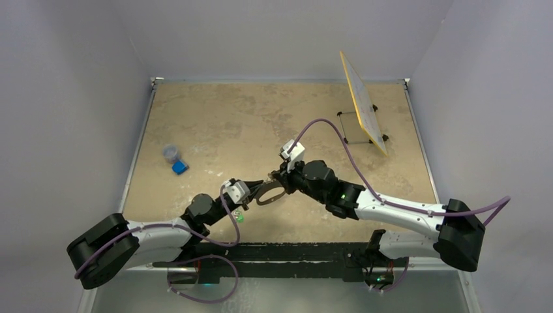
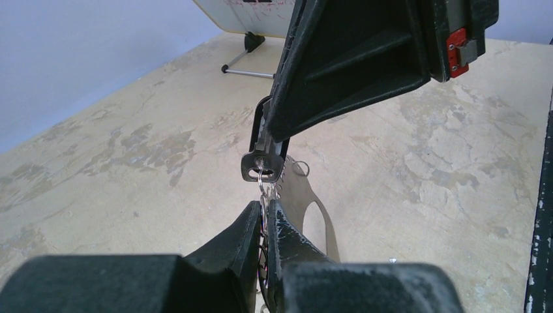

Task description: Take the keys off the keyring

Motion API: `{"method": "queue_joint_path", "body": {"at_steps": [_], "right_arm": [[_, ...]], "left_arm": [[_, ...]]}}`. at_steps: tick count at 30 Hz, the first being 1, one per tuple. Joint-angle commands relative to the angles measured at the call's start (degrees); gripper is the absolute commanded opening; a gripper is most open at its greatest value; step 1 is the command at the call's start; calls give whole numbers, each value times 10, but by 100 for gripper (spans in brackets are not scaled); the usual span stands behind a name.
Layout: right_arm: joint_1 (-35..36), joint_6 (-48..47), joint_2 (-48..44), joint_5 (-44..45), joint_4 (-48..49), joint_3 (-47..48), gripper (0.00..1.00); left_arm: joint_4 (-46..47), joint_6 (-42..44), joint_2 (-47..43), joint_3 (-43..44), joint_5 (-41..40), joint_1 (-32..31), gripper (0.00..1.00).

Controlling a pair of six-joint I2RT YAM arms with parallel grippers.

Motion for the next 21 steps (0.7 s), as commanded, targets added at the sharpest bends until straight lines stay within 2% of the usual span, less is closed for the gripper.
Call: {"method": "queue_joint_path", "body": {"at_steps": [1, 13, 21], "right_arm": [[-20, -15, -2, 43, 17, -10, 0], [-20, -74, -49, -22, 69, -12, 0], [-17, -98, -52, -46, 71, -5, 0]], "left_arm": [[25, -23, -28, -23, 9, 0, 0], [-16, -11, -5, -20, 9, 0, 0], [-56, -9, 7, 10, 17, 0, 28]]}}
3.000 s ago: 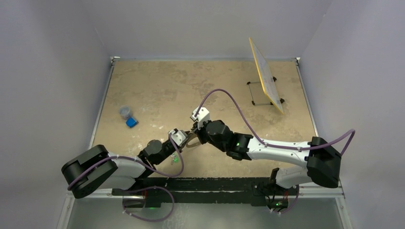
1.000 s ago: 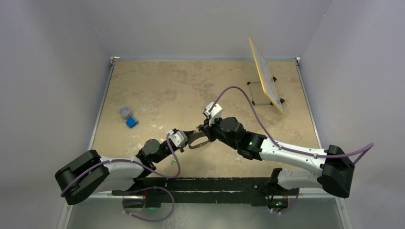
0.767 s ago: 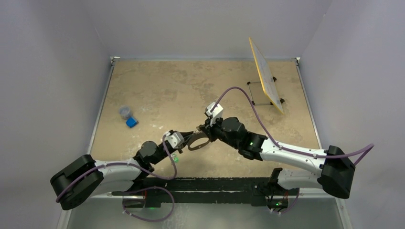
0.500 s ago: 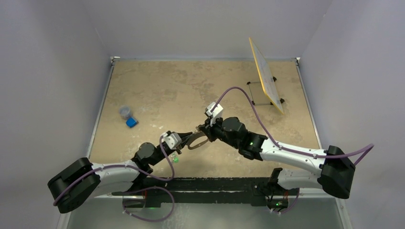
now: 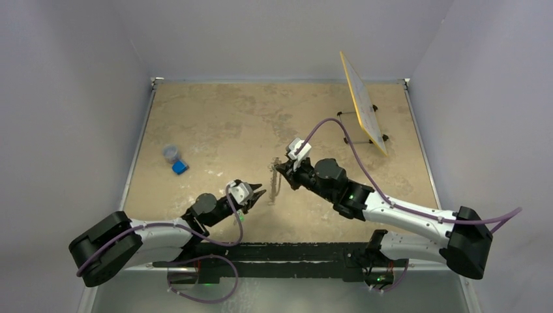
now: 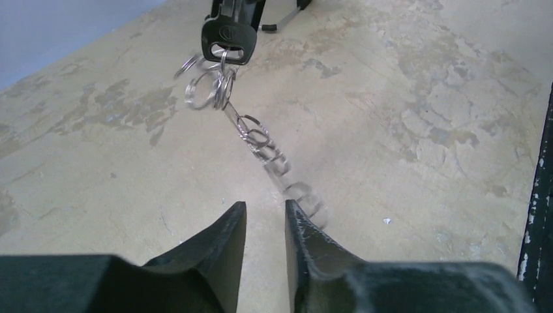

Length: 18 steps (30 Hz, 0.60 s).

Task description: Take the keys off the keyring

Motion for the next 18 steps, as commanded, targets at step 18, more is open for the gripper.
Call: {"method": "queue_joint_path", "body": {"at_steps": [18], "right_arm": [[3, -50, 13, 3, 31, 7, 0]], "left_arm": [[-104, 9, -60, 52, -17, 0, 41]]}}
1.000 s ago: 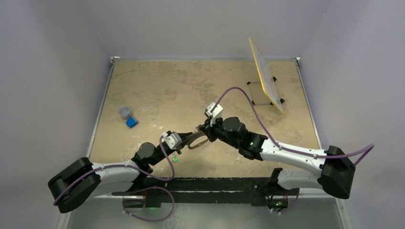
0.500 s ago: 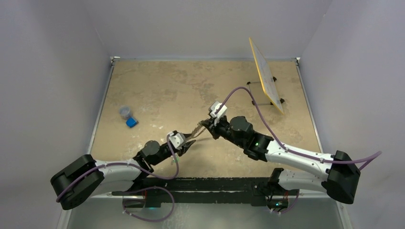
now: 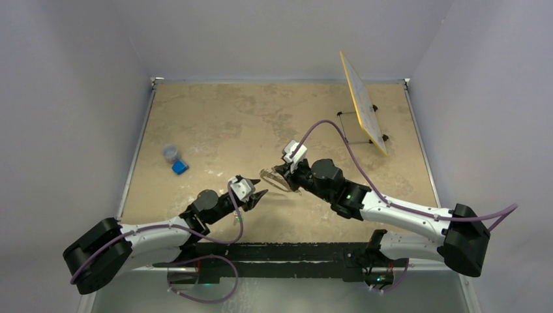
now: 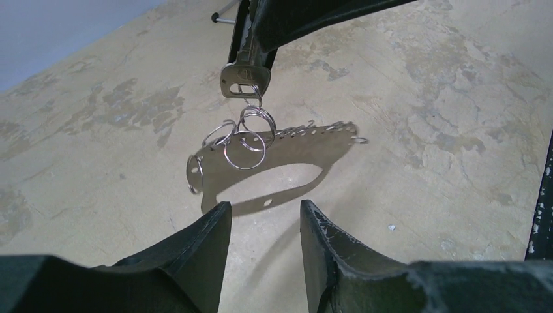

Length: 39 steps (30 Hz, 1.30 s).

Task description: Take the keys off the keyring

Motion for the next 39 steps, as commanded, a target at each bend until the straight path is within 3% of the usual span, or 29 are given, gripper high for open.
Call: {"method": "queue_joint_path", "body": {"at_steps": [1, 15, 27, 34, 39], "right_arm": [[3, -14, -2, 0, 27, 7, 0], [16, -4, 53, -55, 53, 10, 0], [18, -10, 51, -71, 47, 16, 0], [18, -21, 44, -67, 35, 11, 0], [18, -23, 42, -69, 37, 11, 0]], "left_arm": [[-14, 10, -23, 21, -7, 0, 42], [-32, 2, -27, 24, -35, 0, 42], [-11, -30, 17, 22, -131, 0, 39], [-16, -65, -29, 25, -180, 0, 31], [-22, -106, -64, 27, -231, 0, 35]]}}
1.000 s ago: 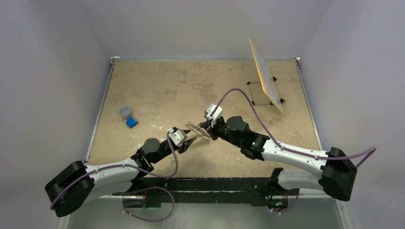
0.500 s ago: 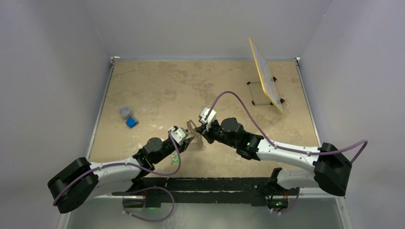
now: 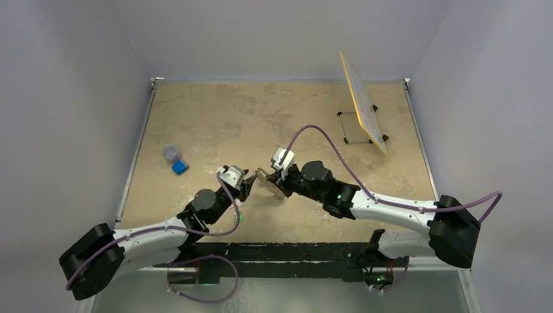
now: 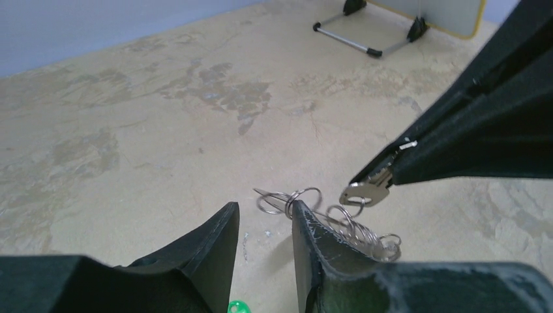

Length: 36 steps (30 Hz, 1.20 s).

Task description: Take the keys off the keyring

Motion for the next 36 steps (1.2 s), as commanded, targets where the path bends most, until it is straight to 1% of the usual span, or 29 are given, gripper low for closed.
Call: {"method": "queue_joint_path", "body": {"at_steps": [1, 4, 7, 10, 13, 17, 23, 31, 36], "right_arm": [[4, -11, -16, -5, 10, 11, 0], [3, -6, -13, 5, -4, 15, 0], [3, 11, -11, 7, -19, 20, 0], [3, 12, -8, 27, -25, 29, 0], [3, 20, -2, 43, -30, 40, 0], [3, 39, 3, 47, -35, 48, 0], [4, 70, 23, 75, -64, 74, 0], [4, 95, 41, 79, -82, 95, 0], [3, 117, 53, 94, -103, 113, 0]], "left_arm": [[6, -53, -34, 16, -65, 0, 35], [-31, -52, -57, 24, -63, 0, 37], [-62, -32, -68, 30, -10, 0, 39], [-81, -31, -72, 32, 54, 0, 41], [-97, -39, -69, 37, 79, -5, 41], [-127, -62, -70, 49, 54, -19, 40], [-166, -103, -78, 71, -16, -49, 40], [-194, -73, -49, 97, -44, -55, 40], [-204, -60, -16, 116, -33, -55, 38]]}}
